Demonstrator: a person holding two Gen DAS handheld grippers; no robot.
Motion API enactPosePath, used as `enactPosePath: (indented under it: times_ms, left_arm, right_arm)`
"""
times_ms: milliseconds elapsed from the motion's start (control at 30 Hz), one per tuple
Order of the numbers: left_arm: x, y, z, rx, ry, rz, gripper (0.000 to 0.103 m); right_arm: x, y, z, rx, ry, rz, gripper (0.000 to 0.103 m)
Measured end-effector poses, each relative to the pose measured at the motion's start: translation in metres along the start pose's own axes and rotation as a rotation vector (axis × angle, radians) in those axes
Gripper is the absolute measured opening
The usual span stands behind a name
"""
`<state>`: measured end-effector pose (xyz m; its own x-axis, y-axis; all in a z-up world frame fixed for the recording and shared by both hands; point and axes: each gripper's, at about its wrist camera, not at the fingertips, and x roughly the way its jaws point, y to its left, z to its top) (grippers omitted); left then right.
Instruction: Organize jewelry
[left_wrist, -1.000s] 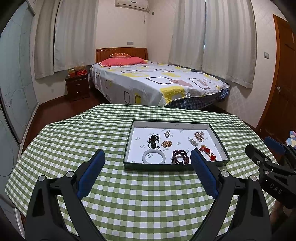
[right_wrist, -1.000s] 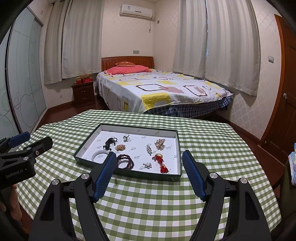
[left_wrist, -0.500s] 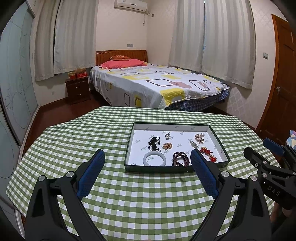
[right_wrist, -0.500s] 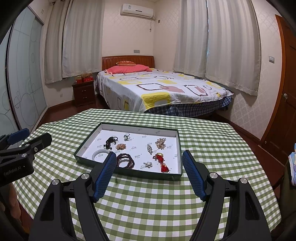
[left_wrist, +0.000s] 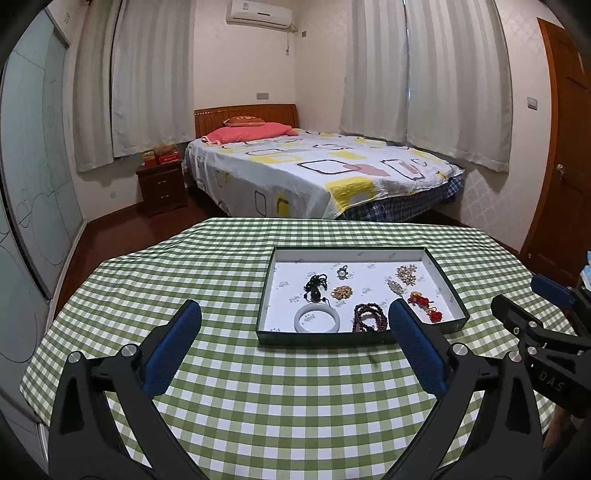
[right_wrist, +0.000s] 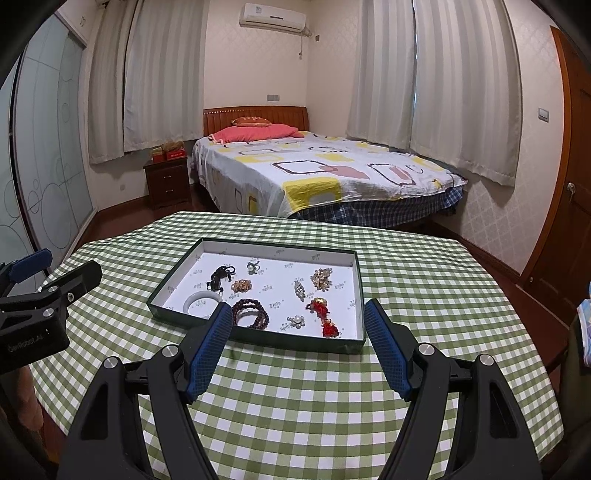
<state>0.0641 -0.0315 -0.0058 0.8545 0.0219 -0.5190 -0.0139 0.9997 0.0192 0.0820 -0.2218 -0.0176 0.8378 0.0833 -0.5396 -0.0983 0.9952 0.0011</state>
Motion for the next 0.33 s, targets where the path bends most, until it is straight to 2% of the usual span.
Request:
enactPosePath:
  times_ms: [167,333]
  left_arm:
    - [0.0013,0.0022,0.0007,-0.013,-0.003,-0.006,0.099]
    - [0.0098,0.0083,0.0,-0.037,0.028,-0.016,0.099]
  right_arm:
    - [0.0027,-0.0014,0.0007,0.002,0.004,-0.001,0.071]
    - [0.0074,-0.0055,-0.0005,0.011,0.014,-0.008,0.071]
